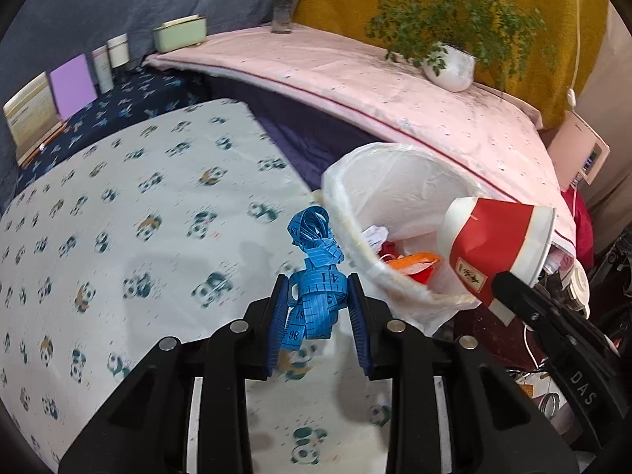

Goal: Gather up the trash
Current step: 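Carry the blue cloth and paper cup over the white bin, then open the left gripper to drop the cloth while the right releases the cup into the bin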

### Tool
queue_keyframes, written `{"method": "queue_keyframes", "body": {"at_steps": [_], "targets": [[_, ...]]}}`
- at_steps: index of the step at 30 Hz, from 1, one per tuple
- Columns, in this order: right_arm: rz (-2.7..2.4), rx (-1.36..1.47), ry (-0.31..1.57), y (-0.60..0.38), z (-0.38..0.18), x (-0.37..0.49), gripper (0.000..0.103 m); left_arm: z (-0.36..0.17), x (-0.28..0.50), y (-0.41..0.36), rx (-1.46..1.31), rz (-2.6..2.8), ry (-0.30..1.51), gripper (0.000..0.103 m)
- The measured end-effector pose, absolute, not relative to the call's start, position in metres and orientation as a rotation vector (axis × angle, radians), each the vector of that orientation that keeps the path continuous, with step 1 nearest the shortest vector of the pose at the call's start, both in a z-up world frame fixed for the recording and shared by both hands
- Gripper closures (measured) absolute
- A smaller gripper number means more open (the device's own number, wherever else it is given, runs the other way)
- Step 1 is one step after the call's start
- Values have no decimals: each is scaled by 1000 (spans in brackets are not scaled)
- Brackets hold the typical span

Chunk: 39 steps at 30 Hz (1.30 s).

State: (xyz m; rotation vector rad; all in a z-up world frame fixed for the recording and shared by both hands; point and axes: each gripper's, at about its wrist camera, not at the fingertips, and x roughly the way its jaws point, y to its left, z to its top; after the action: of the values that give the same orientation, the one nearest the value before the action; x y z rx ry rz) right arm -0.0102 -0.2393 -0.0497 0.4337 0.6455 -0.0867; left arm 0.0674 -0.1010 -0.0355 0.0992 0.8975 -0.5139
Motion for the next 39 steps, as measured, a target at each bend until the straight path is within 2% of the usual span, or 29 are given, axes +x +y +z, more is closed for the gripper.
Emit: {"method": "queue_keyframes", "body": {"at_steps": [18, 39], "targets": [[-177, 494, 596, -293, -47, -6, 99, -34, 77, -194, 174, -655, 892, 74], [-180, 512, 598, -307, -49, 12, 99, -42, 107, -198, 124, -657, 933, 71]]}}
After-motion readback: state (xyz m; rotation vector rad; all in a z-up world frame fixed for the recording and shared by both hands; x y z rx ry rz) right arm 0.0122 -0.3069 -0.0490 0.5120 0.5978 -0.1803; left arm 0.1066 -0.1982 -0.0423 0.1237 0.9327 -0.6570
